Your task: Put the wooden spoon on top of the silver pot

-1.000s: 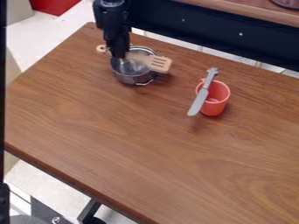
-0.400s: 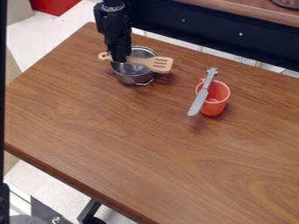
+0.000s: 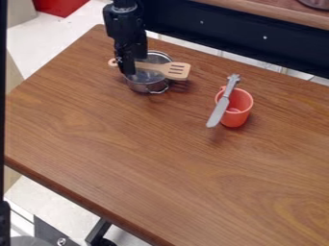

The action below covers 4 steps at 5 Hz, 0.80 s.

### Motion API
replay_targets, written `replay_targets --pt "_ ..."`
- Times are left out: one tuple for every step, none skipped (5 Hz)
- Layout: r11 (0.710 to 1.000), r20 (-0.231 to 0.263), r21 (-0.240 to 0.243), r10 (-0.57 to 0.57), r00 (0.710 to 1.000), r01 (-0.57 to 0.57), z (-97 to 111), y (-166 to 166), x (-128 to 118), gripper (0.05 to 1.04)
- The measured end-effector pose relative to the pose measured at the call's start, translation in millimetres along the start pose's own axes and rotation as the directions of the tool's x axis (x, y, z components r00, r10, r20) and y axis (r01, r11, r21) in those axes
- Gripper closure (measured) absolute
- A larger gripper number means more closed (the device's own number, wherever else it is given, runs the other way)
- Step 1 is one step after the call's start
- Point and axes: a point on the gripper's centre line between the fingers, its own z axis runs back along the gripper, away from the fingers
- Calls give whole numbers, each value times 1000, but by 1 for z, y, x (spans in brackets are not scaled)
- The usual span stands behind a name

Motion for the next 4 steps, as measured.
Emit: replay_targets --pt "999 -25 13 -31 999 31 -10 9 -4 83" --pt "991 -8 -89 -99 995 98 19 11 -5 83" --pt "969 3 -156 -196 981 194 41 18 -8 83" --pt "936 54 -201 -285 957 289 59 35 -10 83"
